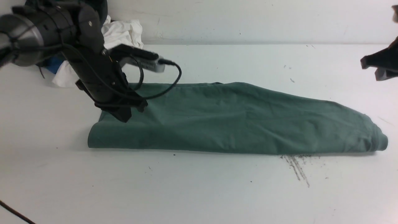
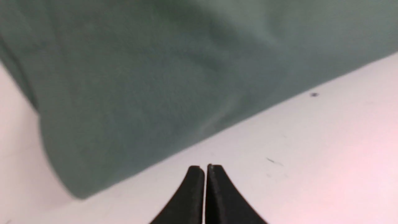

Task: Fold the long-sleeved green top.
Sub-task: Use the right arm to clamp the right edge of the fabric, then use the right arm to drag the right edge of the fabric to the left and folds it over the left edge

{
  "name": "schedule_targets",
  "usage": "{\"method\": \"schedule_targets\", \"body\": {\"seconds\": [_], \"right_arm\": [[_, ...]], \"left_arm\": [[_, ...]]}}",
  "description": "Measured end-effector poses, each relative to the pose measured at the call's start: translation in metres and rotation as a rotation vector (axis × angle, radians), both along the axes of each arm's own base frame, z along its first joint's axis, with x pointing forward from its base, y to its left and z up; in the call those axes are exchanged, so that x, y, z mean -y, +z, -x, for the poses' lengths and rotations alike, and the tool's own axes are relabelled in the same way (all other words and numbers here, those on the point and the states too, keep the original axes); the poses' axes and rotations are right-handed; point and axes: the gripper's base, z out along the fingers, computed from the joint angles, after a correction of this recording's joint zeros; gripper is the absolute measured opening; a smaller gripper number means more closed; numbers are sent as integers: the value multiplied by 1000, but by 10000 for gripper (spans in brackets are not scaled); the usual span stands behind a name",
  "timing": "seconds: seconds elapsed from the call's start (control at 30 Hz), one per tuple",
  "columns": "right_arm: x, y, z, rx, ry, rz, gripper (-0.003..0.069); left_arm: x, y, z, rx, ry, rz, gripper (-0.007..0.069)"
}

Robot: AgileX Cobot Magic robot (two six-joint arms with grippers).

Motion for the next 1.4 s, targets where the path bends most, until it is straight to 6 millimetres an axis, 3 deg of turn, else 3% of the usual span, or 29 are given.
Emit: {"method": "schedule_targets", "body": {"seconds": [0.03, 0.07, 0.1, 0.3, 0.37, 0.4, 0.47, 0.6, 0.7, 0.83, 0.9, 1.0, 1.03, 1.07, 1.23, 1.27, 1.37, 1.4], "right_arm": [[0, 0, 0, 1, -1, -5, 18], [3, -3, 3, -40, -17, -27, 34], [12, -17, 5, -129, -45, -69, 97], [23, -64, -1, -296, -89, -124, 341], [23, -81, -5, -334, -97, -135, 441], [23, -84, -5, -341, -97, -136, 448], [24, -102, -9, -378, -100, -145, 506], [24, -125, -12, -430, -115, -163, 527], [23, -136, -15, -440, -117, -189, 503], [21, -134, -17, -420, -90, -210, 384], [21, -134, -17, -417, -68, -198, 267], [25, -131, -16, -416, -50, -151, 139], [28, -122, -13, -406, -45, -99, 59], [33, -113, -12, -394, -54, -51, 32], [58, -45, -4, -249, -184, 195, 10], [58, -45, -4, -249, -184, 195, 10], [45, 14, -1, -85, -193, 207, 10], [28, 33, -1, -30, -161, 181, 10]], "left_arm": [[0, 0, 0, -3, 0, 1, -7], [-1, 14, 8, 29, 0, 17, -7], [-3, 38, 27, 83, -9, 54, -7], [-11, 83, 87, 223, -51, 123, -7], [-19, 96, 118, 289, -69, 118, -7], [-20, 96, 120, 294, -70, 114, -7], [-30, 95, 149, 322, -78, 72, -7], [-43, 83, 182, 349, -62, 12, -7], [-54, 65, 205, 357, -33, -39, -7], [-61, 46, 217, 333, -9, -88, -7], [-64, 39, 219, 323, 6, -111, -7], [-65, 36, 218, 330, 16, -120, -7], [-65, 36, 217, 342, 23, -118, -7], [-65, 36, 216, 352, 25, -116, -7], [-64, 41, 211, 425, 32, -98, -7], [-64, 41, 211, 424, 33, -97, -7], [-61, 46, 206, 503, 43, -67, -7], [-61, 47, 204, 523, 46, -53, -7]]}}
